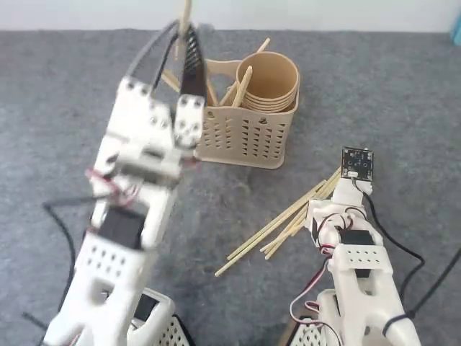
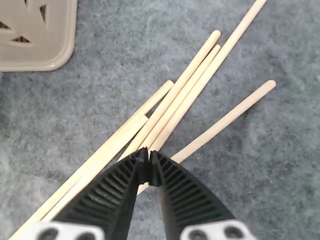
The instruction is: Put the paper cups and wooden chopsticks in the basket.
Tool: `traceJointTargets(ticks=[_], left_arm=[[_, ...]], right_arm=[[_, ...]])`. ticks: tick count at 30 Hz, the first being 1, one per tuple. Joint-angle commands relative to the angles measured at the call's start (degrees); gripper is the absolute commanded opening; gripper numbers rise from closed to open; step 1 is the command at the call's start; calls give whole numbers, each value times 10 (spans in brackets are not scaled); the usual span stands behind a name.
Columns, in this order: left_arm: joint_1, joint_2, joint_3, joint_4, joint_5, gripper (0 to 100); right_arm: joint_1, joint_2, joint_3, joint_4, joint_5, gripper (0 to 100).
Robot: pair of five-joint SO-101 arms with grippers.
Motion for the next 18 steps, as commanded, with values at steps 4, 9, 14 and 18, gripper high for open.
traceJointTargets(ticks=[4, 9, 14, 18], left_arm=[[-2, 129, -84, -17, -2, 13], [-2, 202, -85, -19, -2, 16], [-5, 233, -88, -17, -1, 97], [-19, 234, -90, 13, -3, 161]], right_arm=[[7, -17, -5, -11, 8, 16], [7, -17, -6, -12, 8, 16], [7, -17, -8, -12, 8, 16], [7, -16, -10, -12, 8, 16]])
